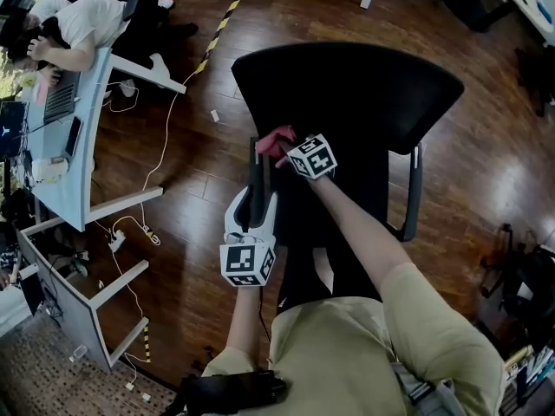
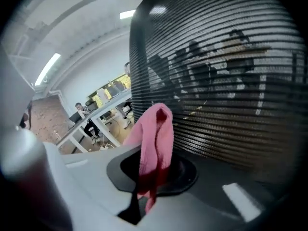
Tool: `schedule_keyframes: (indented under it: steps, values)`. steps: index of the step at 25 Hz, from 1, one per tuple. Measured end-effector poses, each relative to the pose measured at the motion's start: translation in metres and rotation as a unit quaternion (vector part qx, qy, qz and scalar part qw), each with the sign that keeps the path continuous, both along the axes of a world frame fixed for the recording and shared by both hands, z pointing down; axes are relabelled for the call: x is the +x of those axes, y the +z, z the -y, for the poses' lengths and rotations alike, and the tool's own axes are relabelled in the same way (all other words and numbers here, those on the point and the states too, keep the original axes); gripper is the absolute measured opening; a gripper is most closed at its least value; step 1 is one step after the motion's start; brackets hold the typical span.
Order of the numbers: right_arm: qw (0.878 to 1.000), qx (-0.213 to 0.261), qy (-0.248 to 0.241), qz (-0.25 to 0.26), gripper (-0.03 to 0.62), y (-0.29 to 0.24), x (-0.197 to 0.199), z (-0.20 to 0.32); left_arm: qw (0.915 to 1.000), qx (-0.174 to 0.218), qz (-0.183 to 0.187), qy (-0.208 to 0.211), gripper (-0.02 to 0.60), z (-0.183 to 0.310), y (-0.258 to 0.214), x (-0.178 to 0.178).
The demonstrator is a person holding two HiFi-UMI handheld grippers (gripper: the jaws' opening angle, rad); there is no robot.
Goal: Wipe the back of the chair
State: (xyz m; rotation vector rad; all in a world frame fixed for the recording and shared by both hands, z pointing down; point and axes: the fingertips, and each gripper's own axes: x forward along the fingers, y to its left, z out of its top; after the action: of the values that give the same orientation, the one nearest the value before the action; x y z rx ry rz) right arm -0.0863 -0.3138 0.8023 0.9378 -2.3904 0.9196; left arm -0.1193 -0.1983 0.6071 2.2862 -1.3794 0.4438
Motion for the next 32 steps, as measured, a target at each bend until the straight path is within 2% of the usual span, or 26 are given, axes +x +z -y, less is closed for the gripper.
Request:
schedule_keyframes:
  steps: [3, 6, 10, 11, 13, 15, 16, 17, 19, 20, 22, 23, 25, 27, 29, 30, 32]
  values:
    - [1.000, -0.005, 0.005, -0.030, 0.021, 0.007, 0.031, -0.002, 0.9999, -0.001, 0.012, 0.001, 0.190, -0.002, 0.003, -0.001]
    - [0.992, -0.018, 0.077, -0.099, 0.021, 0.022, 0.124, -0.007, 1.0000, -0.002, 0.007, 0.006, 0.190, 0.004, 0.006, 0.005]
    - [0.964, -0.061, 0.200, -0.165, 0.021, 0.030, 0.283, -0.047, 0.9998, 0.006, -0.013, 0.013, 0.190, 0.014, -0.004, 0.029]
    - [0.958, -0.068, 0.218, -0.176, 0.021, 0.029, 0.311, -0.058, 0.9997, 0.009, -0.018, 0.015, 0.190, 0.016, -0.007, 0.036]
    - [0.947, -0.073, 0.244, -0.198, 0.021, 0.027, 0.337, -0.069, 0.9993, 0.013, -0.026, 0.023, 0.187, 0.018, -0.012, 0.051]
    - [0.941, -0.073, 0.259, -0.206, 0.020, 0.028, 0.330, -0.070, 0.9990, 0.013, -0.030, 0.029, 0.187, 0.016, -0.013, 0.059]
    - [0.948, -0.069, 0.246, -0.191, 0.020, 0.029, 0.312, -0.067, 0.9990, 0.012, -0.031, 0.030, 0.187, 0.014, -0.013, 0.061]
    - [0.962, -0.061, 0.214, -0.160, 0.020, 0.031, 0.282, -0.063, 0.9990, 0.010, -0.031, 0.029, 0.187, 0.012, -0.012, 0.062]
    - [0.990, -0.041, 0.112, -0.079, 0.020, 0.031, 0.198, -0.057, 0.9993, 0.005, -0.028, 0.026, 0.187, 0.006, -0.010, 0.059]
    - [0.997, -0.027, 0.059, -0.050, 0.020, 0.029, 0.153, -0.054, 0.9994, 0.002, -0.024, 0.024, 0.187, 0.003, -0.008, 0.055]
    - [0.999, -0.004, -0.022, -0.031, 0.020, 0.027, 0.076, -0.049, 0.9998, -0.006, -0.015, 0.015, 0.187, -0.002, -0.004, 0.043]
    - [0.998, 0.003, -0.044, -0.033, 0.020, 0.027, 0.046, -0.044, 0.9999, -0.009, -0.011, 0.009, 0.187, -0.004, -0.002, 0.036]
    - [0.998, 0.008, -0.057, -0.037, 0.020, 0.028, 0.006, -0.032, 0.9998, -0.017, -0.004, -0.007, 0.181, -0.007, 0.002, 0.019]
    - [0.998, 0.001, -0.052, -0.026, 0.020, 0.028, -0.006, -0.026, 0.9996, -0.023, -0.001, -0.019, 0.178, -0.010, 0.005, 0.007]
    - [0.999, 0.002, -0.032, -0.021, 0.020, 0.030, 0.010, -0.025, 0.9994, -0.027, -0.001, -0.021, 0.175, -0.011, 0.008, 0.003]
    - [1.000, 0.002, -0.008, -0.029, 0.020, 0.033, 0.031, -0.024, 0.9994, -0.031, -0.001, -0.018, 0.173, -0.011, 0.010, 0.003]
    - [0.996, -0.013, 0.071, -0.053, 0.021, 0.041, 0.099, -0.021, 0.9992, -0.039, -0.006, -0.009, 0.173, -0.009, 0.014, 0.008]
